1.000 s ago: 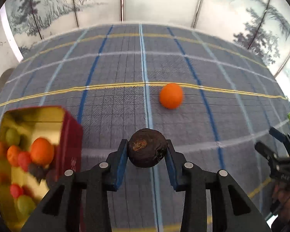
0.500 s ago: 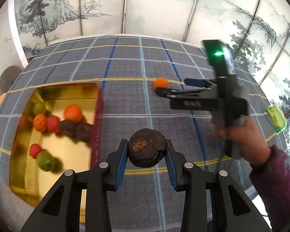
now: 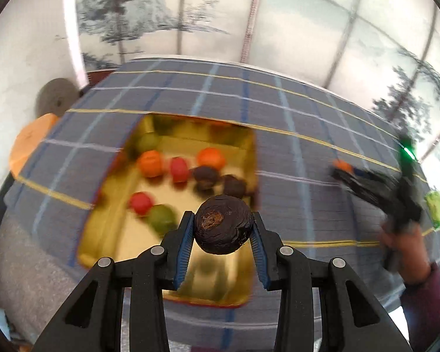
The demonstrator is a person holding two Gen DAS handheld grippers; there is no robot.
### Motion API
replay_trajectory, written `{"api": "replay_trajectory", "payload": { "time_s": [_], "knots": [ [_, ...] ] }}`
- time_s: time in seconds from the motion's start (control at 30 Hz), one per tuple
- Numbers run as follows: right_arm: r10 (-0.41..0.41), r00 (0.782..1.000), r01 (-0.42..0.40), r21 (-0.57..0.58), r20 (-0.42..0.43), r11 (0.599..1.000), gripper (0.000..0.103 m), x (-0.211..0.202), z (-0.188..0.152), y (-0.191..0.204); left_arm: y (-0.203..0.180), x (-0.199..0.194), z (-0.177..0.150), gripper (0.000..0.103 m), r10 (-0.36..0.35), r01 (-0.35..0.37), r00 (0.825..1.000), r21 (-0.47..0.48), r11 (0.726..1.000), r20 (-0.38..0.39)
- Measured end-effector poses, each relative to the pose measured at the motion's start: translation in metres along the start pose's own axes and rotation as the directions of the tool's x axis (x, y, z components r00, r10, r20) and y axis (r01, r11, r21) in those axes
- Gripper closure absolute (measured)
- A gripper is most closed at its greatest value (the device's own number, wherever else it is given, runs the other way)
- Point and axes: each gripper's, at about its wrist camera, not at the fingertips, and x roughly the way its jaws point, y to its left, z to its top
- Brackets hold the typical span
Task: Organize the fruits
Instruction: 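Lower the date into the tin with the left gripper while the right gripper holds the tangerine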
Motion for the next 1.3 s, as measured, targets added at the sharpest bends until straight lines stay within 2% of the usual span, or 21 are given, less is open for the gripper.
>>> {"api": "replay_trajectory", "payload": {
  "time_s": [0.13, 0.27, 0.37, 0.67, 0.97, 1.3],
  "knots": [
    [-0.048, 0.999, 0.046, 0.063, 0.016, 0.997, 0.07, -0.032, -0.045, -0.01, 0.027, -0.004, -0.01, 0.065, 0.068, -0.067, 0.997, -0.023, 0.997, 0.021],
    [-0.085, 0.996, 0.082, 0.1, 0.028, 0.992, 0.07, -0.053, -0.065, -0.017, 0.042, -0.003, -0.017, 0.065, 0.098, -0.097, 0.995, -0.043, 0.994, 0.022],
    [-0.092, 0.995, 0.088, 0.134, 0.026, 0.987, 0.07, -0.054, -0.067, -0.024, 0.046, 0.0, -0.02, 0.065, 0.076, -0.075, 0.997, -0.058, 0.995, 0.009],
    [-0.116, 0.993, 0.114, 0.139, 0.006, 0.984, 0.07, -0.051, -0.068, -0.025, 0.026, 0.005, -0.02, 0.065, 0.023, -0.023, 1.0, -0.002, 1.0, 0.008],
    [-0.136, 0.991, 0.137, 0.128, -0.015, 0.982, 0.07, -0.047, -0.068, -0.023, 0.008, 0.025, -0.023, 0.064, 0.039, -0.039, 0.999, 0.048, 0.998, -0.001],
    [-0.148, 0.989, 0.149, 0.117, -0.019, 0.982, 0.069, -0.046, -0.068, -0.021, 0.003, 0.035, -0.023, 0.064, 0.093, -0.094, 0.996, 0.087, 0.992, 0.014]
  ]
}}
